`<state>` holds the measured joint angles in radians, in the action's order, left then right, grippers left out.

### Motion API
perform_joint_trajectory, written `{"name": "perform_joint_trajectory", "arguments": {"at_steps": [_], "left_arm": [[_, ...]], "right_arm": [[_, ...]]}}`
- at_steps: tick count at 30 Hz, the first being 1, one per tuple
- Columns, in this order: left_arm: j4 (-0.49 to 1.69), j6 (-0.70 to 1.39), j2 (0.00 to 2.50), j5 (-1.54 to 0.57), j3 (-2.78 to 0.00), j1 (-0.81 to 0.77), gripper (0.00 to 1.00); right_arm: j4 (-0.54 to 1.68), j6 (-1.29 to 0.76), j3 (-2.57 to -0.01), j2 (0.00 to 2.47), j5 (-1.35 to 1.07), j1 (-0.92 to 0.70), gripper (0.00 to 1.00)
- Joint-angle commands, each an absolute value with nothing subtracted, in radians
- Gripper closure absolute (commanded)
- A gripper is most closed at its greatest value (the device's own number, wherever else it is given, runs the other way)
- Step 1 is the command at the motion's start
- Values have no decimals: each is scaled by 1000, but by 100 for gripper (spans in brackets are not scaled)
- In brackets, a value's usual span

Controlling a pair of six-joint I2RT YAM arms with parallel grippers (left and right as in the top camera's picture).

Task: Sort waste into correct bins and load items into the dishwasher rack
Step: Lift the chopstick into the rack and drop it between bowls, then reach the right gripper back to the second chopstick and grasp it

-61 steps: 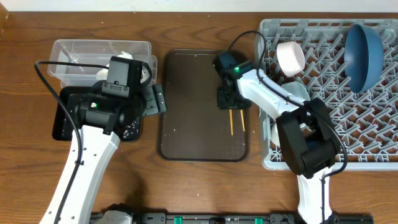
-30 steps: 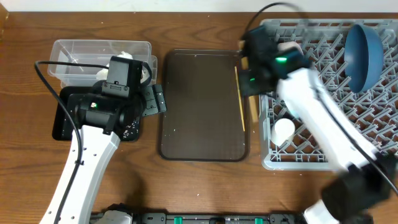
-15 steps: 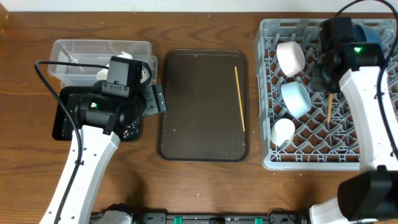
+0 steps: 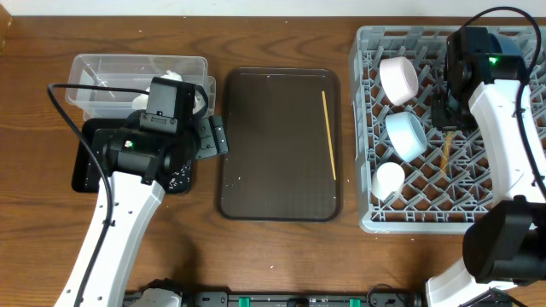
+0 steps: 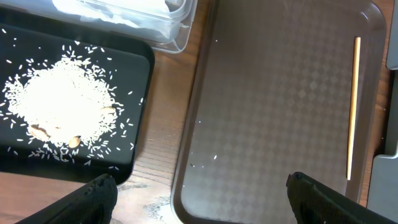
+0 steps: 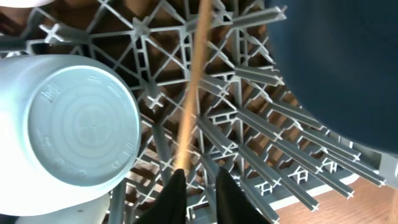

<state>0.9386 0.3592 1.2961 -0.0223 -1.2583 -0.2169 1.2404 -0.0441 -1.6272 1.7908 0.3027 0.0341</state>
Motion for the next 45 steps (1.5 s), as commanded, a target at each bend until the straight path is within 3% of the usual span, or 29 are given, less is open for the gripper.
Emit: {"name": "perform_joint_trajectory", "arguments": {"at_steps": [1,15,20,27,45], "left_arm": [[942,349,1302,-14,-1274,-213,10],[942,349,1302,-14,-1274,-213,10],[942,349,1302,-14,-1274,-213,10],[942,349,1302,-14,-1274,-213,10],[942,349,1302,-14,-1274,-213,10]], "right_arm": [[1236,-37,-1624,1794,279,44,82],[1229,-43,-1840,1790,44,-108,79],[1147,-79,-1858,1795,18,-259,65],[1104,-102,-1856,1877,30,-393,64],[1049,-145,-1856,2083,83,-405,64]]}}
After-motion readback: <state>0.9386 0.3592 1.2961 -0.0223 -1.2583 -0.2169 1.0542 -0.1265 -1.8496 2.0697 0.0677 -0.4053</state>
